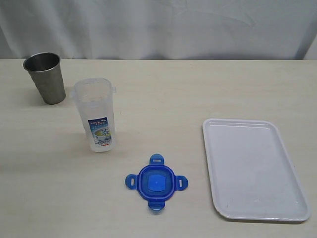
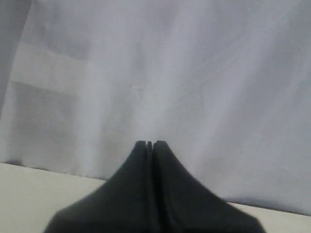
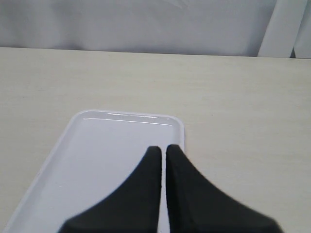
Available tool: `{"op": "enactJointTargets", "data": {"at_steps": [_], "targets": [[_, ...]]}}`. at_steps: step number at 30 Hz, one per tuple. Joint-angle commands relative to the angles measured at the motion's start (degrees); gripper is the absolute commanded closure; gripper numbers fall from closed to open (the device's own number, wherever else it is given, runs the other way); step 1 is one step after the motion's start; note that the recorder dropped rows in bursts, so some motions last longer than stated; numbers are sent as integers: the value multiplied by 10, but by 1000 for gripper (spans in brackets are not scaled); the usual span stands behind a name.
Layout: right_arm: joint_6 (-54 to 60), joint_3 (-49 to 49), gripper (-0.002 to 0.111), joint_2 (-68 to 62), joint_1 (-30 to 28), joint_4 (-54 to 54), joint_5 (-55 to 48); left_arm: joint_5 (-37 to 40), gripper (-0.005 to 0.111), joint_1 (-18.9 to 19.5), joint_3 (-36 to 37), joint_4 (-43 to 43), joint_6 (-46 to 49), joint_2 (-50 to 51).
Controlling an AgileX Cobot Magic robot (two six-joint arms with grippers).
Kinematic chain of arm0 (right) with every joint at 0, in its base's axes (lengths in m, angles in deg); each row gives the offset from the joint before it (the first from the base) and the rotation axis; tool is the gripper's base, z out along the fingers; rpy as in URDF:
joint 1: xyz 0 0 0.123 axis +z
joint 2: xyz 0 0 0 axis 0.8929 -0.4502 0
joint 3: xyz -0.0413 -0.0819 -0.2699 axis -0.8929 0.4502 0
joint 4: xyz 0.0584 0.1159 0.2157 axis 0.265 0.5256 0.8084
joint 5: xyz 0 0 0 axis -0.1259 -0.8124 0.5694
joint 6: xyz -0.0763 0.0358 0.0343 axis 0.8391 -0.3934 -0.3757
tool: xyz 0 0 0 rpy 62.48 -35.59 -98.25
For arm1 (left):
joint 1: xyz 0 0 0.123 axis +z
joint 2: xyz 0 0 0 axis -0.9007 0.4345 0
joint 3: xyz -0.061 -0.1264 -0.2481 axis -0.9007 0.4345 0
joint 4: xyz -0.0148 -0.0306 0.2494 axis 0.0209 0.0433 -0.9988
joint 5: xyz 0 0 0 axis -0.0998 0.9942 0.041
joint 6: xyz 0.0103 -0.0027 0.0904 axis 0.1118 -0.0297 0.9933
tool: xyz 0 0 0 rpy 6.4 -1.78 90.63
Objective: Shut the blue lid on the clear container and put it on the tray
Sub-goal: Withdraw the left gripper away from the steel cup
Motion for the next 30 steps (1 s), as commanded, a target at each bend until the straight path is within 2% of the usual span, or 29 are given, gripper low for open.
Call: {"op": "enactJointTargets", "data": {"at_steps": [1, 3, 7, 8, 10, 13, 17, 18, 20, 25, 30], "targets": [[0, 2, 104, 2, 1, -3, 2, 56, 107, 16, -27, -29, 18, 12], [0, 2, 104, 2, 1, -3, 2, 120, 107, 15, -28, -29, 133, 11], [0, 2, 104, 2, 1, -3, 2, 326, 107, 10, -22, -29, 278, 15], [0, 2, 104, 2, 1, -3, 2, 372, 107, 10, -22, -7, 328, 21], [0, 2, 104, 2, 1, -3, 2, 458, 107, 10, -34, 108, 492, 38], [0, 2, 104, 2, 1, -3, 2, 561, 107, 14, -82, 295, 681, 90], [0, 2, 104, 2, 1, -3, 2, 669, 107, 18, -160, 652, 1018, 146], [0, 2, 104, 2, 1, -3, 2, 709, 107, 20, -177, 721, 1064, 157], [0, 2, 104, 2, 1, -3, 2, 786, 107, 27, -211, 861, 1137, 177], [0, 2, 104, 2, 1, -3, 2, 897, 107, 26, -211, 1043, 1248, 173], [0, 2, 104, 2, 1, -3, 2, 897, 107, 26, -147, 1080, 1282, 120]]}}
